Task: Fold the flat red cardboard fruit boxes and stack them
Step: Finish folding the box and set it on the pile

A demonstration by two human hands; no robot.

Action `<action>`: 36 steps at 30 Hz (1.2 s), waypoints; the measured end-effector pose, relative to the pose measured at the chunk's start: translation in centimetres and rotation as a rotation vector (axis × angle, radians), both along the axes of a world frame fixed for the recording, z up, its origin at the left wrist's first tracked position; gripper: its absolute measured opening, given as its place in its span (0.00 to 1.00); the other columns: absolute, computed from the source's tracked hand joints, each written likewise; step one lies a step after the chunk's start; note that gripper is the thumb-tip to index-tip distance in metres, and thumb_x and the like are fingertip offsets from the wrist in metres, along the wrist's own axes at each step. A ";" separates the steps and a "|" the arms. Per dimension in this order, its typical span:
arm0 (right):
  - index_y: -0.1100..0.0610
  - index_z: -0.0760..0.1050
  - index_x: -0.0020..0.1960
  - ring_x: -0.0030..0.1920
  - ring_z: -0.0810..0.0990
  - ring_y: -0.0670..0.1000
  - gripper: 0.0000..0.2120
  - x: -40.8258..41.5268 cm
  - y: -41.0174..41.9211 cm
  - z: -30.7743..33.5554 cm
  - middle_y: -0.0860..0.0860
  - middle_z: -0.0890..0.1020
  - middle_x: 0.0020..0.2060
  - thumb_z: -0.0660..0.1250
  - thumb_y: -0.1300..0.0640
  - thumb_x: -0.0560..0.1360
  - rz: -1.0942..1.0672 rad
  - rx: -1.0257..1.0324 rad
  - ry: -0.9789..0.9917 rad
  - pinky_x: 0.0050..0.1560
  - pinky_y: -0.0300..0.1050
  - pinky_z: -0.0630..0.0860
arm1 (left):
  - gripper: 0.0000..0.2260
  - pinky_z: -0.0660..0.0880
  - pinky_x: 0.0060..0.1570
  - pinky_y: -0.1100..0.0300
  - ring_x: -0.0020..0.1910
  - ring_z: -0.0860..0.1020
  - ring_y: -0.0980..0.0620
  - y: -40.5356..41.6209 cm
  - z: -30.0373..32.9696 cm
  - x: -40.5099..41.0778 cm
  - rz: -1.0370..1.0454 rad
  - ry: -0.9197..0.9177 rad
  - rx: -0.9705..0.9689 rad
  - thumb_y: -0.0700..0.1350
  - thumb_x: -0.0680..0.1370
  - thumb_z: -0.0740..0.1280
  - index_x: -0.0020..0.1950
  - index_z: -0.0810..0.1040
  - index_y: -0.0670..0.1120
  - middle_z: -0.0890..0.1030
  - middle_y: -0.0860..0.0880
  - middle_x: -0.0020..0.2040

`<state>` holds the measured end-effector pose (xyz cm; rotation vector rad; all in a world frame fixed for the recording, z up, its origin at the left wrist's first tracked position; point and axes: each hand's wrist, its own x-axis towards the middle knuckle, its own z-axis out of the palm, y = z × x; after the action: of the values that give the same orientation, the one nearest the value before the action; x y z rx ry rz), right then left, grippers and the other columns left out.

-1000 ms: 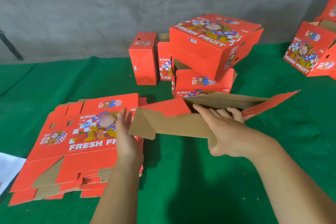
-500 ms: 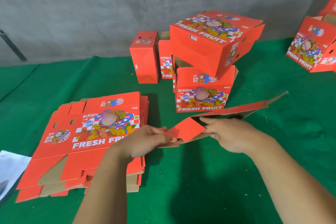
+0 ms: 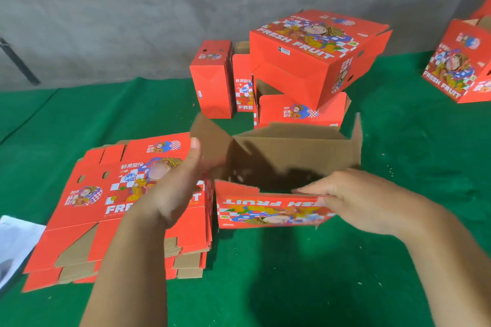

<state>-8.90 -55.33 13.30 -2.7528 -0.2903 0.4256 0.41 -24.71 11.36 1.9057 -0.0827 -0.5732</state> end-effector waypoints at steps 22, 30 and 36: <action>0.50 0.50 0.84 0.79 0.49 0.66 0.44 2.1 4.2 -9.3 0.56 0.53 0.82 0.69 0.43 0.76 -0.790 0.024 -0.644 0.74 0.69 0.55 | 0.25 0.60 0.59 0.44 0.62 0.63 0.42 -4.2 -7.3 -2.1 0.482 -0.534 0.715 0.69 0.79 0.61 0.73 0.73 0.59 0.69 0.48 0.66; 0.46 0.72 0.75 0.77 0.61 0.63 0.31 2.5 6.2 -9.7 0.50 0.68 0.77 0.69 0.56 0.72 -0.498 -0.138 -0.816 0.72 0.62 0.57 | 0.23 0.63 0.54 0.45 0.58 0.66 0.42 -5.1 -8.2 -2.9 0.501 -0.756 0.674 0.49 0.83 0.65 0.78 0.69 0.58 0.70 0.48 0.69; 0.44 0.54 0.82 0.82 0.41 0.59 0.36 3.6 5.9 -9.5 0.47 0.45 0.84 0.59 0.46 0.76 -0.577 -0.120 -0.534 0.78 0.61 0.49 | 0.18 0.67 0.48 0.50 0.49 0.76 0.40 -4.5 -9.1 -3.7 0.385 -1.090 0.434 0.32 0.73 0.62 0.51 0.80 0.53 0.82 0.50 0.58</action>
<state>-5.27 -49.41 3.80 -2.8443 0.4181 -0.4554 -3.27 -29.17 2.23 2.3694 -0.2972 0.8057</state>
